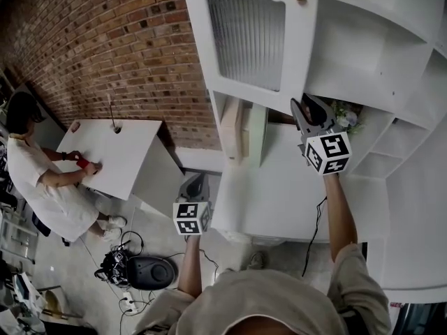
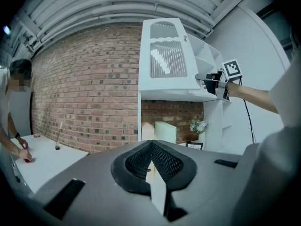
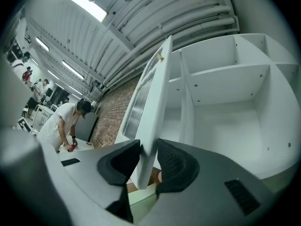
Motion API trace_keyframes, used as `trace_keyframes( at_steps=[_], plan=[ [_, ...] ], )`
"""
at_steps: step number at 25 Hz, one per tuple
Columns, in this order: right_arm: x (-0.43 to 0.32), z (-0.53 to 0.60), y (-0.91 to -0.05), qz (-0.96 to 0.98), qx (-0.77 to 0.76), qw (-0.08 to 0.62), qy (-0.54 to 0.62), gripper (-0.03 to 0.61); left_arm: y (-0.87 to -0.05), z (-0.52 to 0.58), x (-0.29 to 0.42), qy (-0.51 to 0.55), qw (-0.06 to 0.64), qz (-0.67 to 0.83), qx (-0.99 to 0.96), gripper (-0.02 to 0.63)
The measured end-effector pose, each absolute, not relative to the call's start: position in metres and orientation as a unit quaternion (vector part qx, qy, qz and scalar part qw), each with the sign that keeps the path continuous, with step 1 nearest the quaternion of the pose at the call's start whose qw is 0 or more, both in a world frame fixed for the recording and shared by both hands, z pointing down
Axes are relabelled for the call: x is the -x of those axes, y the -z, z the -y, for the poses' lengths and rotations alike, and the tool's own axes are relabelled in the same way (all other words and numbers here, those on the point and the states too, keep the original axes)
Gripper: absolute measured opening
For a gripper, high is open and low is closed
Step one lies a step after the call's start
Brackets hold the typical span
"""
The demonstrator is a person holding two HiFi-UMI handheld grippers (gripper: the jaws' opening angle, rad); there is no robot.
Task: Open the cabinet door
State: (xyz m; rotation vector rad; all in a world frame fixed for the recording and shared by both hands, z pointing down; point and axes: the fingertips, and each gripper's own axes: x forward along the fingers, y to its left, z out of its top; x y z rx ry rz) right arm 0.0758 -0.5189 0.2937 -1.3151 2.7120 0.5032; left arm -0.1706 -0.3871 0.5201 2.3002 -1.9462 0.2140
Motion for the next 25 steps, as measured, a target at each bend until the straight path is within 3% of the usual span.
trace_keyframes(
  at_steps=[25],
  plan=[
    [-0.024, 0.422, -0.291, -0.885, 0.431, 0.083, -0.156, 0.095, -0.498, 0.290, 0.258, -0.052, 0.044, 0.690, -0.720, 0.026]
  ],
)
